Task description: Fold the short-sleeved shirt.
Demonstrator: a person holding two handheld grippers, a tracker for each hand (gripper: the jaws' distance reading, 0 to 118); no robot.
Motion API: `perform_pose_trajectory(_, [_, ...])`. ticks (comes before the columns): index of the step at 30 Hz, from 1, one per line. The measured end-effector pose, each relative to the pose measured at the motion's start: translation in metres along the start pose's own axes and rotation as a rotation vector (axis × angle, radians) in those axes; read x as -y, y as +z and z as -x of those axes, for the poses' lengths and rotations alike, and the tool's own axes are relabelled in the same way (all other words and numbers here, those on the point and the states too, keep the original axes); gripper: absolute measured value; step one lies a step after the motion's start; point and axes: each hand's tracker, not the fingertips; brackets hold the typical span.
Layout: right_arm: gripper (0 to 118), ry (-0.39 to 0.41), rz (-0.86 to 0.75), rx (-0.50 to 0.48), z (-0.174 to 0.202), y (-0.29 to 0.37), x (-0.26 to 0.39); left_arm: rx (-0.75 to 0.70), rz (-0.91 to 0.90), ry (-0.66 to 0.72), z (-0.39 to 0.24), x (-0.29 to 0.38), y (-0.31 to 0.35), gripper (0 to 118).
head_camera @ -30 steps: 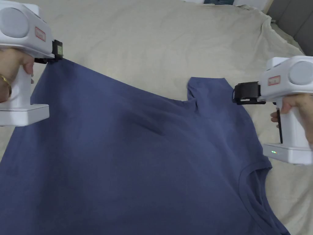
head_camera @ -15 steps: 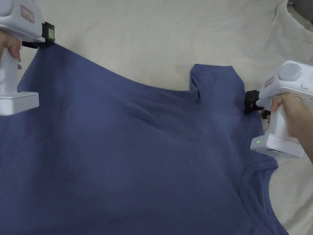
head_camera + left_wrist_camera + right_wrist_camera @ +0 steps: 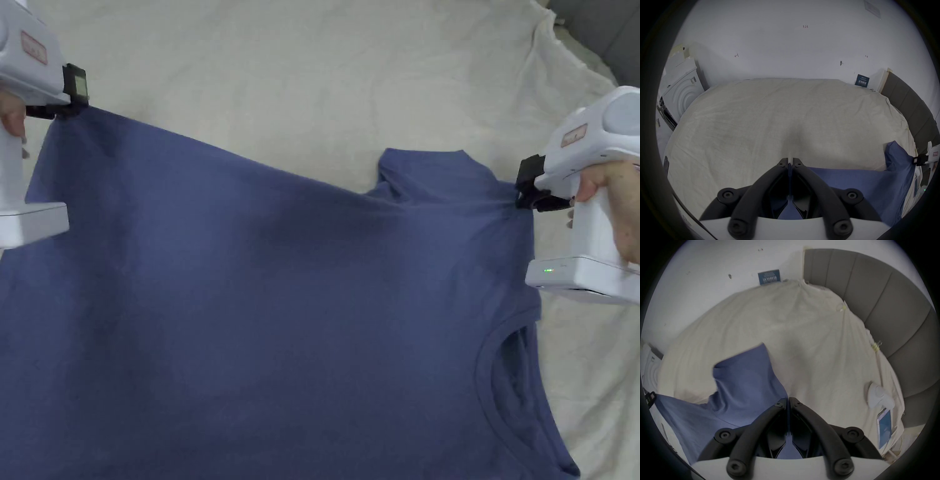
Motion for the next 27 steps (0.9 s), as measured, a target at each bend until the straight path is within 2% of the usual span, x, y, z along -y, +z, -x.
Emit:
perform_pose_trajectory(7, [2, -0.02, -0.112, -0.087, -0.014, 0.093, -0.021, 0.004, -0.071, 0.038, 0.004, -0.008, 0.068, 0])
perform_pose_trajectory(12, [2, 0.057, -0.241, -0.099, -0.01, 0.176, -0.035, -0.008, -0.177, 0.068, 0.029, -0.034, 0.124, 0])
perform_pose_trajectory(15, [2, 0.066, -0.331, -0.111, -0.006, 0.225, -0.052, -0.002, -0.259, 0.123, 0.045, -0.055, 0.162, 0])
perform_pose_trajectory(17, [1, 0.074, -0.387, -0.108, 0.003, 0.255, -0.061, -0.012, -0.308, 0.139, 0.056, -0.073, 0.18, 0])
perform_pose_trajectory(21, [1, 0.122, -0.543, -0.036, 0.034, 0.304, -0.091, -0.056, -0.414, 0.124, 0.06, -0.114, 0.214, 0])
perform_pose_trajectory(27, [1, 0.076, -0.739, 0.029, 0.08, 0.349, -0.147, -0.154, -0.558, 0.094, 0.058, -0.189, 0.227, 0])
